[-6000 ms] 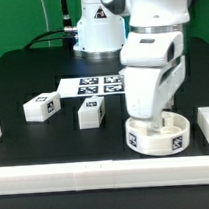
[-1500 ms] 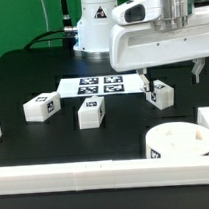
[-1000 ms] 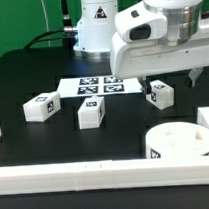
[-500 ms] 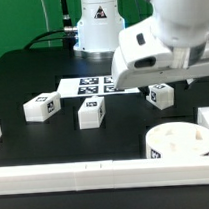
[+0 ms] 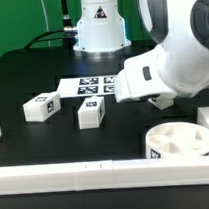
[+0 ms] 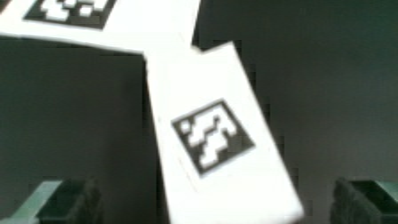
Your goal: Assemble stool
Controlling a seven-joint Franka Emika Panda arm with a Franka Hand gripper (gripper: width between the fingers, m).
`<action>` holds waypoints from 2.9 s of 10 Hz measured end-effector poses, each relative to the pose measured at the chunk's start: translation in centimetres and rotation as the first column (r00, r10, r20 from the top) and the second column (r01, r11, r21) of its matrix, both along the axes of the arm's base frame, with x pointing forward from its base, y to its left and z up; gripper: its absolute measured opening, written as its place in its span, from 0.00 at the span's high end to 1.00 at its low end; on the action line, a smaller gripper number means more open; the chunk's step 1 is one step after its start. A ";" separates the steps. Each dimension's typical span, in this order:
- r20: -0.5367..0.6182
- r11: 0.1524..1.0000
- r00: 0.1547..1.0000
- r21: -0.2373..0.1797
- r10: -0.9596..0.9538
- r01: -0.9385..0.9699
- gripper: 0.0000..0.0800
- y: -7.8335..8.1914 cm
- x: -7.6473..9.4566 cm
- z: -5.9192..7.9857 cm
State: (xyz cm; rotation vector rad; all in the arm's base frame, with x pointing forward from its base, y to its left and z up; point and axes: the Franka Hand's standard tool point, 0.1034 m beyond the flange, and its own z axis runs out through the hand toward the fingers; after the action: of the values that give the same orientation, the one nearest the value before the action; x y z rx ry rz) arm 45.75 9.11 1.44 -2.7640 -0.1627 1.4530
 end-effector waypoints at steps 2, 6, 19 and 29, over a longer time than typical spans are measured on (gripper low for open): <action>0.003 1.000 1.000 0.001 -0.002 0.002 0.19 0.0 0.1 -0.6; 0.009 1.000 1.000 0.002 -0.001 0.001 0.33 0.1 0.2 -0.8; 0.084 0.999 0.996 0.045 -0.024 0.020 0.58 0.1 3.0 6.0; 0.629 0.989 0.765 0.123 -0.142 0.083 0.58 -0.2 9.6 8.8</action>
Offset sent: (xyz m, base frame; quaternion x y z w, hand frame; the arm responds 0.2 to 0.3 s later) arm 0.0000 -0.0001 -0.0028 -0.0021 0.0028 0.0018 1.0000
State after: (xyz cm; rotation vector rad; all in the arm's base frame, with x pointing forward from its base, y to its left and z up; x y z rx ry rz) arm 55.31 8.93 10.26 -3.0013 -0.0569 0.4087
